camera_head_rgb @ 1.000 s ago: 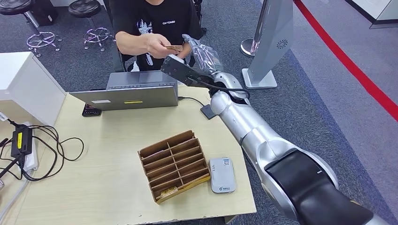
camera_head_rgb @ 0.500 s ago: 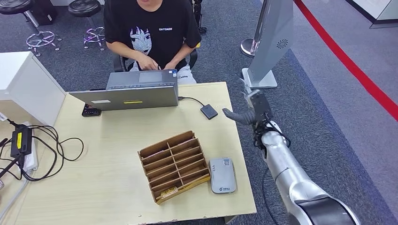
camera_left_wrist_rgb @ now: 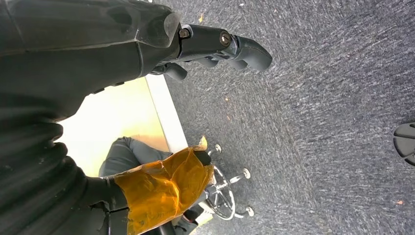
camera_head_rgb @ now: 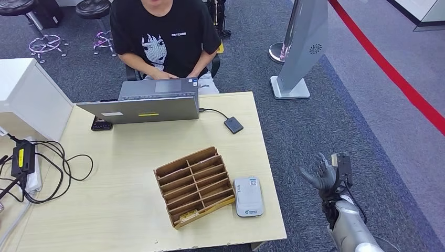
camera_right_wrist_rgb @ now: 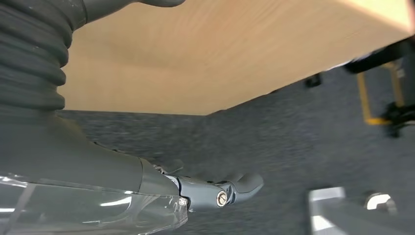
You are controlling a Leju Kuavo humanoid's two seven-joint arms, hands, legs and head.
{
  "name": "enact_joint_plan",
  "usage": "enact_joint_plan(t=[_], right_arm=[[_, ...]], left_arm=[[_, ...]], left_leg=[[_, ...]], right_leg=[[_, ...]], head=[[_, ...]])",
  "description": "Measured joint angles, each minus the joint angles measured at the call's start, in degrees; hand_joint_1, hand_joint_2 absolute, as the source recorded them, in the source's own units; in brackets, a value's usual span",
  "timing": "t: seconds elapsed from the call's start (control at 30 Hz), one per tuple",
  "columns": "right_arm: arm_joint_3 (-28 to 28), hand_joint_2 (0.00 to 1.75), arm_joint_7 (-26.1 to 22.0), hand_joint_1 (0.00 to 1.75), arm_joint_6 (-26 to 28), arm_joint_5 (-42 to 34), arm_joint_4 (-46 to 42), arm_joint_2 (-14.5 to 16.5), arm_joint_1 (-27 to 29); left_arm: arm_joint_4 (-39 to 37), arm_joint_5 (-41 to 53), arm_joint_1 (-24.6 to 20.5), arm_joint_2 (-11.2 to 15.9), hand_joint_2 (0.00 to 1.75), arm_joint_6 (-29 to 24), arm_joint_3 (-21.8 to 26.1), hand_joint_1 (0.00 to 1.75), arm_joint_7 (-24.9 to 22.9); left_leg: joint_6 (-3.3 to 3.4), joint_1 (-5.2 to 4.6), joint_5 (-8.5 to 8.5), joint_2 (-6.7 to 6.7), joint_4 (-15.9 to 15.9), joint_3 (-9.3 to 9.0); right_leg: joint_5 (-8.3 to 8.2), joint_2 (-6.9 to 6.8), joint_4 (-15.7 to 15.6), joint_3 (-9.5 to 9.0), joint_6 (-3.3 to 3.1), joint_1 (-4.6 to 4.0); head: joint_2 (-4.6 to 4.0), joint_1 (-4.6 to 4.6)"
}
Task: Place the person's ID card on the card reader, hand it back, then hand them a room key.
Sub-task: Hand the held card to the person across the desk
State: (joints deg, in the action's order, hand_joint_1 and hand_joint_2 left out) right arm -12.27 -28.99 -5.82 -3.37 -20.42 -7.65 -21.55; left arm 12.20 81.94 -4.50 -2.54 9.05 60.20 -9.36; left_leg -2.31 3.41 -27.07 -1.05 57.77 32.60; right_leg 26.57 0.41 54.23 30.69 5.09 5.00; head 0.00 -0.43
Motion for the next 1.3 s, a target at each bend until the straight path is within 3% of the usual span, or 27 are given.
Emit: enact_joint_plan(t=[0.2,0.37,0.73,0.93,1.07,1.23,1.3], right_arm=[[-1.54,1.75,13.12,0.00,7.04,5.15,4.22,-0.40,3.36],[-1.55,1.75,20.31,0.00,7.45,6.33,6.61,-0.41,6.41],[-1.69,1.75,23.30,0.00,7.47,6.04,8.48,-0.41,8.40],[-5.99,1.75,22.98,0.00,8.76,-0.24,8.81,-0.42,9.33],[-4.62,1.75,26.99,0.00,11.06,9.72,8.91,-0.36,9.07],[4.34,1.75,37.02,0.00,-2.56,23.36,9.79,0.94,10.87],[7.16,1.75,38.47,0.00,-0.68,23.62,10.05,1.58,12.65]], left_arm=[[0.02,0.10,-0.01,0.00,1.75,0.20,0.02,0.00,-0.13],[0.01,0.33,-0.03,0.00,1.75,0.51,0.02,0.00,-0.19],[0.00,0.32,-0.06,0.00,1.75,0.61,0.02,0.00,-0.21],[0.02,-0.16,-0.08,0.00,1.75,0.45,0.02,0.00,-0.72],[0.01,0.15,-0.11,-0.01,1.75,0.27,0.01,0.00,-0.86],[0.00,1.44,-0.44,0.01,1.75,1.36,-0.50,0.00,-0.25],[0.01,1.40,-0.54,0.01,1.75,1.34,-0.68,0.00,-0.14]], left_leg=[[0.00,0.00,-0.01,-0.01,0.00,0.00],[-0.02,0.00,-0.02,-0.01,-0.01,0.00],[-0.02,0.00,-0.02,0.02,-0.01,-0.02],[-0.02,0.00,-0.03,0.03,-0.01,0.00],[-0.02,0.00,-0.03,0.05,-0.01,-0.02],[-0.02,0.01,-0.03,-0.01,-0.03,-0.09],[-0.02,0.00,-0.03,-0.12,-0.05,-0.03]], right_leg=[[0.01,-0.02,0.00,0.00,0.00,0.00],[0.02,-0.01,0.00,0.00,-0.01,0.00],[0.02,0.00,0.00,-0.01,-0.01,0.00],[0.02,0.01,0.00,-0.02,-0.01,0.00],[0.02,0.03,0.00,-0.02,-0.01,0.00],[0.09,-0.07,0.01,-0.07,-0.04,-0.01],[0.14,-0.17,0.02,-0.12,-0.05,-0.01]], head=[[0.00,0.00],[0.00,-0.01],[0.00,0.00],[0.00,-0.01],[0.00,0.00],[0.00,-0.01],[0.00,-0.01]])
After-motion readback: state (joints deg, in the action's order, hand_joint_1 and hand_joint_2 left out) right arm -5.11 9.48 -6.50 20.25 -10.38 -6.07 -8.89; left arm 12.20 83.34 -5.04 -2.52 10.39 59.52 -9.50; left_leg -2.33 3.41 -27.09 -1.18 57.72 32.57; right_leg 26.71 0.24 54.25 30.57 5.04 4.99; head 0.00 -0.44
